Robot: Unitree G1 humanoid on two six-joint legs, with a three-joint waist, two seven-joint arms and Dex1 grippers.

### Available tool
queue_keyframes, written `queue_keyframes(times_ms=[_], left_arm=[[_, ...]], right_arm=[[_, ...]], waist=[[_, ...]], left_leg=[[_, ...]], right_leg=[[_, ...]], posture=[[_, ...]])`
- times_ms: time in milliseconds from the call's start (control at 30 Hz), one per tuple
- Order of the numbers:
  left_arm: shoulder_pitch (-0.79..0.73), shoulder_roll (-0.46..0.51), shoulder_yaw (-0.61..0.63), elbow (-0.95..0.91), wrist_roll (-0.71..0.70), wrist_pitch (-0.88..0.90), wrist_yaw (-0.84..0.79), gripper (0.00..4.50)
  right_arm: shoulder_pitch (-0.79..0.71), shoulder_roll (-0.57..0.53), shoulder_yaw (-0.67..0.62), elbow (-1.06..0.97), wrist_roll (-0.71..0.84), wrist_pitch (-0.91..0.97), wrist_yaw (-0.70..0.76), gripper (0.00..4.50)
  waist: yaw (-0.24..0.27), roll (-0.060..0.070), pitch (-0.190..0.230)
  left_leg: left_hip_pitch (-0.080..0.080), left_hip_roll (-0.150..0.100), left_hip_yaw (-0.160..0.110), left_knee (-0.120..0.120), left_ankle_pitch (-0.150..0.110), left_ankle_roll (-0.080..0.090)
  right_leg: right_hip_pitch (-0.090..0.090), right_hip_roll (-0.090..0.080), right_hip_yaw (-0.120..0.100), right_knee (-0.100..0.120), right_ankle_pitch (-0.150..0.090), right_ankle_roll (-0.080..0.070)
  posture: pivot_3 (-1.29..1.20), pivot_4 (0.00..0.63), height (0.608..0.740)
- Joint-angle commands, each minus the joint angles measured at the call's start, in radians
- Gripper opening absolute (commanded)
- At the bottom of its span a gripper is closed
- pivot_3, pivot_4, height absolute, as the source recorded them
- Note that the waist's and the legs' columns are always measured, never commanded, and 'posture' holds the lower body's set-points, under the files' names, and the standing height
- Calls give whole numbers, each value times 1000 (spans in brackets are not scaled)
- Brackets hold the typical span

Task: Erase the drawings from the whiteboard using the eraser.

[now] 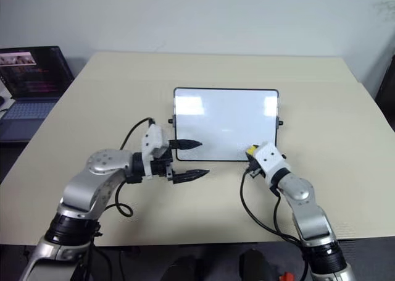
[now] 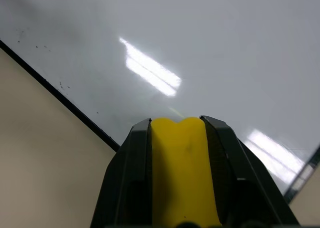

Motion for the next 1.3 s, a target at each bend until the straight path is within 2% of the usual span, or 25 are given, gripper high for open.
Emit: queue_keyframes(times_ms=[33,233,400,633,933,967,1033,1233,1300], left_arm=[[-30,-3,-45,-25,24,-56,-40,4500],[-52,-22,-68,-21,23,-73,-51,4500],[-75,-49,-100,-26,26,-73,-76,4500],[-109,-89,-144,-19,42,-91,-87,4500],[-96,-104,-141,-8,64,-101,-58,4500],[-93,-104,-139,-8,66,-101,-53,4500],[-88,-103,-137,-9,68,-101,-45,4500],[-42,-89,-90,-20,61,-81,10,4500],[-16,-93,-44,-24,52,-66,67,4500]], right_arm=[[21,-18,-96,-101,27,53,-27,1111],[69,-7,-261,-131,73,197,-97,1111],[27,24,-342,-62,139,321,-133,1111],[-27,-14,-350,48,169,327,-128,1111],[-81,-33,-352,180,194,280,-136,1111],[-90,-32,-352,194,195,269,-138,1823],[-102,-28,-355,215,201,251,-141,2352],[-120,-10,-386,187,251,165,-144,4365],[-112,-19,-378,130,244,137,-146,4365]], waist=[[0,0,0],[0,0,0],[-4,0,0],[-4,0,0],[-5,1,0],[-5,1,0],[-5,1,0],[-6,1,0],[-6,1,-1]], left_leg=[[0,0,0,0,0,0],[1,0,0,1,0,0],[3,0,1,1,0,1],[5,0,4,1,0,1],[6,0,5,2,0,1],[6,0,5,2,0,1],[8,0,6,1,0,1],[9,0,6,1,0,1],[9,0,7,1,0,1]], right_leg=[[0,0,0,0,0,0],[1,0,0,2,0,0],[2,1,1,4,0,0],[2,1,0,5,0,0],[3,1,1,6,0,0],[4,1,1,6,0,0],[4,1,1,6,0,0],[5,1,2,6,0,0],[5,1,2,6,0,0]], posture=[[0,150,740],[0,150,740],[0,150,740],[0,150,740],[0,150,740],[0,150,740],[0,150,740],[0,150,740],[0,150,740]])
